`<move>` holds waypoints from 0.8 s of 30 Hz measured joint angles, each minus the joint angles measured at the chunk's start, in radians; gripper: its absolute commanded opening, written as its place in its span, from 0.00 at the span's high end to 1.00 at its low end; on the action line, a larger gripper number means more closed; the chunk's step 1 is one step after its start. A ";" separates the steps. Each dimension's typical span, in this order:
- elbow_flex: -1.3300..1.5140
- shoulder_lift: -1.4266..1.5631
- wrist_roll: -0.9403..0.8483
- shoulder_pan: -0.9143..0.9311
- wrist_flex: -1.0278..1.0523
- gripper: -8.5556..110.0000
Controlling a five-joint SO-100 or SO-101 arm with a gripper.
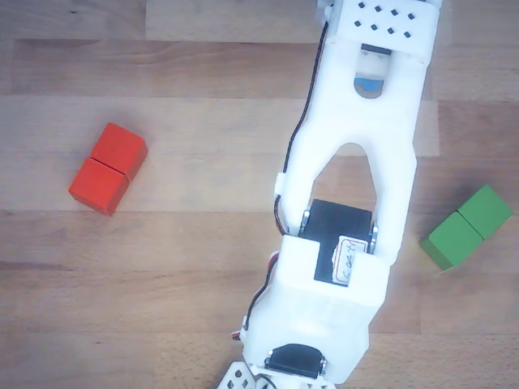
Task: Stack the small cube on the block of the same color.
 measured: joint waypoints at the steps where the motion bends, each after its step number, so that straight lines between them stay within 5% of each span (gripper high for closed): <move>1: 0.000 -0.006 0.002 0.002 0.000 0.85; 24: 0.000 -0.044 0.003 0.009 0.000 0.85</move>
